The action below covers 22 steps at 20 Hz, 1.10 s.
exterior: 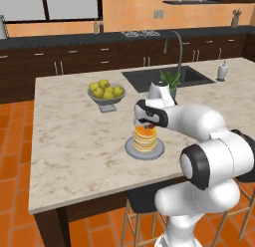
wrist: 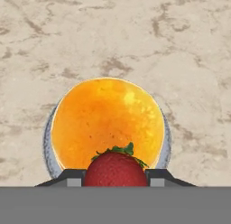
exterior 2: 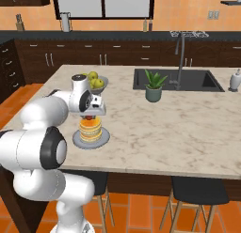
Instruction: Take the strawberry from the fridge and place it on top of the pancake, located on the dining counter.
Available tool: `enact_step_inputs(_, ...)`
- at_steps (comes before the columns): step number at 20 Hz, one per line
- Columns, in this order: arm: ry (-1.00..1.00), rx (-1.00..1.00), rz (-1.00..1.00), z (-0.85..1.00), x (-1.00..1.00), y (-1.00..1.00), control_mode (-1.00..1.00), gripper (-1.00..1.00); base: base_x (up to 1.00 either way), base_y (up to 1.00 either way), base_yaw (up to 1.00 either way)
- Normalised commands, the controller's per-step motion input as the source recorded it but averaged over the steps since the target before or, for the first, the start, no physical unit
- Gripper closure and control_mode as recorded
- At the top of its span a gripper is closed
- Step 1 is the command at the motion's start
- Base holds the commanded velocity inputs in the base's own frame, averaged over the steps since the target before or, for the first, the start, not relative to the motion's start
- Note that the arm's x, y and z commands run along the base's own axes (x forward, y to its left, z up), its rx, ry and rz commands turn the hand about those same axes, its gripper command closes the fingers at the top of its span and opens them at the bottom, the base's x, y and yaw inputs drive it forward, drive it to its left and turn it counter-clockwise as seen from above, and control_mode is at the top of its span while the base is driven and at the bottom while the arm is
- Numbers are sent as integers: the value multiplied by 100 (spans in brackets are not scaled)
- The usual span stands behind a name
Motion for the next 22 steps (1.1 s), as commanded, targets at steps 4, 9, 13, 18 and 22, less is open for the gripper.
enact_step_inputs(4,0,7,2,-11,23,0,-100,100,0,0,0)
enact_step_inputs(9,1,1,0,-8,36,14,-100,100,0,0,0)
enact_step_inputs(13,0,0,0,-14,17,11,-100,100,0,0,0)
enact_step_inputs(18,0,0,0,-2,0,-5,-100,100,0,0,0)
enact_step_inputs(22,0,0,0,-1,0,0,-100,100,0,0,0)
